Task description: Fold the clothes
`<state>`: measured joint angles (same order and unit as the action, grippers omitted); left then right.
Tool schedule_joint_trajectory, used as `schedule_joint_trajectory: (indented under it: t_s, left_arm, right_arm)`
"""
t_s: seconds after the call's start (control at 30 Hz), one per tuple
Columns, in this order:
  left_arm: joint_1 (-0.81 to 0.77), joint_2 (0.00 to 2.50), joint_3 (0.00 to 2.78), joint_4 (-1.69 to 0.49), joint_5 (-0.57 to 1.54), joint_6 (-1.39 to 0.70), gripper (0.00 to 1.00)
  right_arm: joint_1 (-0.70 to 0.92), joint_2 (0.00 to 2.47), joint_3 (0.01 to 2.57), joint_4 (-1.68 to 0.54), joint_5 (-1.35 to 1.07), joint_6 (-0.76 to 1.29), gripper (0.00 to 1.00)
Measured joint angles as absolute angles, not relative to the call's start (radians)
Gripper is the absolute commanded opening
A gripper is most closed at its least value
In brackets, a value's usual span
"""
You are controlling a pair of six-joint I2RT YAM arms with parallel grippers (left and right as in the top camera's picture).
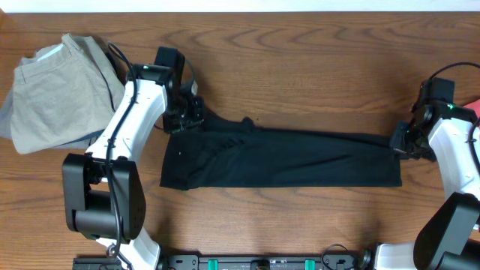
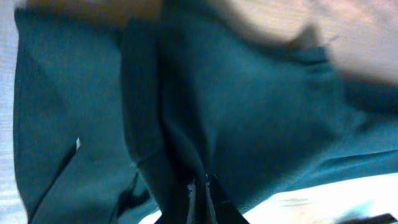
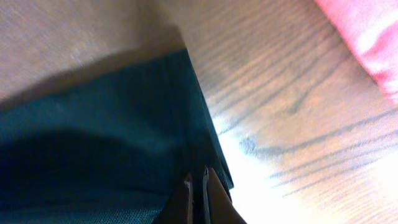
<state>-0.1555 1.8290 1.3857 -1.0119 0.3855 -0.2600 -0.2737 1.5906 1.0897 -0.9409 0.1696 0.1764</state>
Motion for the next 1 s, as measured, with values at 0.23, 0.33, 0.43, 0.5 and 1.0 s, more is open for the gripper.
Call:
schedule_joint_trajectory:
  t_s: [0.23, 0.33, 0.43, 0.5, 1.0]
  left_arm:
    - [-0.155, 1.829, 1.283, -1.013, 0.366, -0.257, 0.07]
    - [-0.155, 1.829, 1.257, -1.023, 0.350, -0.257, 0.07]
    - [-0.155, 1.829, 1.251, -1.056, 0.332, -0.246, 0.43]
    - [-0.155, 1.829, 1.251, -1.080, 0.326, -0.251, 0.46]
    - [-0.164, 1.814, 1.456, -0.958, 0.309, -0.224, 0.68]
  right_arm:
    - [-0.274, 1.596, 1.032, -0.950, 0.176, 0.188, 0.04]
    - [-0.274, 1.597, 1.012, -0.949, 0.177, 0.200, 0.27]
    - [-0.274, 1.597, 1.000, -0.950, 0.196, 0.216, 0.34]
    - [-0.274, 1.597, 0.998, -0.947, 0.208, 0.218, 0.34]
    - [-0.284, 1.597, 0.999, -0.850, -0.062, 0.153, 0.36]
